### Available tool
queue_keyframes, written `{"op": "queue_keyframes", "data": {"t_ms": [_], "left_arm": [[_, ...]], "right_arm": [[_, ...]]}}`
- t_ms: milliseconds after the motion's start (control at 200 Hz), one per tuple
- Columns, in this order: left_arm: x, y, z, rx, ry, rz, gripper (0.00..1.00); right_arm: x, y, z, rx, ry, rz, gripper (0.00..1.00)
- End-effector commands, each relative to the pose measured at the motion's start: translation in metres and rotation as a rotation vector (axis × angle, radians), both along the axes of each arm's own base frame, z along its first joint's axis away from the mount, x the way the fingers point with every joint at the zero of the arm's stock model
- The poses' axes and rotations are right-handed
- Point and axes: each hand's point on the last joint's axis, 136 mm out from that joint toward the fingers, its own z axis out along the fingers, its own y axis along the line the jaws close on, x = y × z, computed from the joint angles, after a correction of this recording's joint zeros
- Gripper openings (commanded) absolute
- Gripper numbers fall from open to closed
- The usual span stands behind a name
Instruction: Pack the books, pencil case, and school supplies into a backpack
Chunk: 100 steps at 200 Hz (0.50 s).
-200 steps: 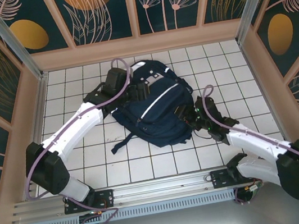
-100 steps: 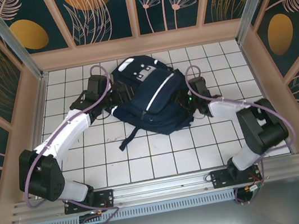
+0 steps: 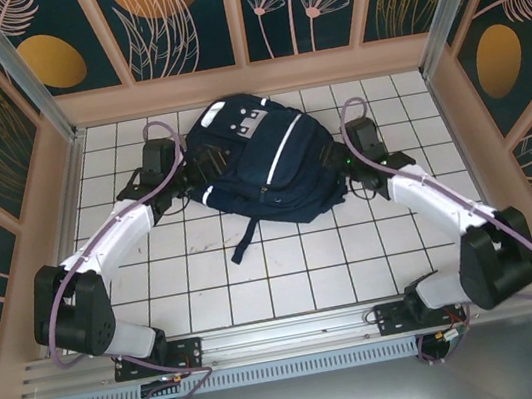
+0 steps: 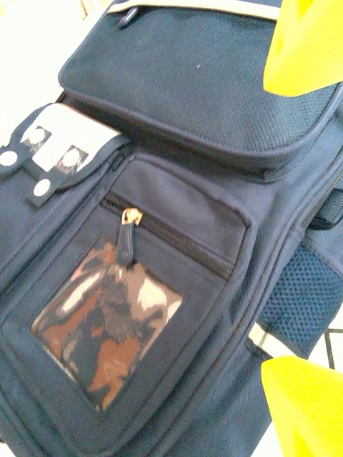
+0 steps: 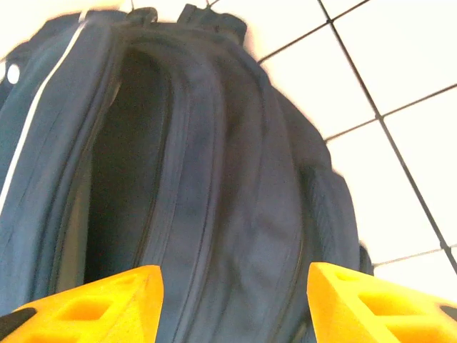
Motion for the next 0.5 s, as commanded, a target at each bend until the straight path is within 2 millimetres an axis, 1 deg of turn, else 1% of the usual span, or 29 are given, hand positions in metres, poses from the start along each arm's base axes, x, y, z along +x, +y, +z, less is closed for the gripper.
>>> {"op": "queue_keyframes", "data": {"t_ms": [0, 40, 45, 55, 60, 75, 160, 225, 280, 310, 340, 365, 405, 460, 495], "left_arm": [[0.007, 0.011, 0.001, -0.045, -0.023, 0.052, 0.96], [0.009, 0.016, 0.006, -0.051, -0.039, 0.071, 0.98], [0.007, 0.018, 0.001, -0.047, -0.028, 0.074, 0.98], [0.006, 0.020, -0.003, -0.044, -0.020, 0.080, 0.99], [0.006, 0.020, -0.003, -0.044, -0.021, 0.083, 0.99], [0.006, 0.023, -0.004, -0.045, -0.022, 0.091, 0.99], [0.003, 0.038, -0.010, -0.041, -0.016, 0.131, 0.99], [0.001, 0.047, -0.012, -0.042, -0.013, 0.158, 0.98], [0.000, 0.054, -0.013, -0.052, -0.009, 0.180, 0.98], [-0.001, 0.057, -0.012, -0.059, -0.012, 0.193, 0.99], [-0.002, 0.058, -0.013, -0.063, -0.012, 0.198, 0.99], [-0.003, 0.060, -0.013, -0.067, -0.014, 0.203, 0.98], [-0.005, 0.061, -0.012, -0.070, -0.020, 0.204, 0.99], [-0.008, 0.061, -0.013, -0.071, -0.019, 0.203, 0.98], [-0.010, 0.060, -0.014, -0.074, -0.016, 0.198, 0.98]], "right_arm": [[-0.042, 0.027, 0.004, -0.113, 0.072, 0.037, 0.57], [-0.048, 0.048, 0.008, -0.110, 0.072, 0.065, 0.57], [-0.050, 0.052, 0.008, -0.111, 0.072, 0.072, 0.57], [-0.051, 0.055, 0.008, -0.113, 0.072, 0.078, 0.57], [-0.053, 0.061, 0.009, -0.115, 0.073, 0.086, 0.57], [-0.055, 0.070, 0.010, -0.117, 0.074, 0.095, 0.57], [-0.066, 0.115, 0.010, -0.150, 0.075, 0.126, 0.58], [-0.069, 0.152, 0.011, -0.145, 0.064, 0.158, 0.57], [-0.068, 0.174, 0.006, -0.134, 0.067, 0.153, 0.55], [-0.067, 0.186, 0.003, -0.120, 0.066, 0.158, 0.52], [-0.065, 0.194, -0.001, -0.110, 0.071, 0.154, 0.48], [-0.063, 0.197, -0.006, -0.108, 0.080, 0.137, 0.45], [-0.060, 0.199, -0.012, -0.110, 0.090, 0.110, 0.43], [-0.056, 0.196, -0.020, -0.123, 0.105, 0.058, 0.38], [-0.055, 0.191, -0.025, -0.138, 0.112, 0.021, 0.38]]}}
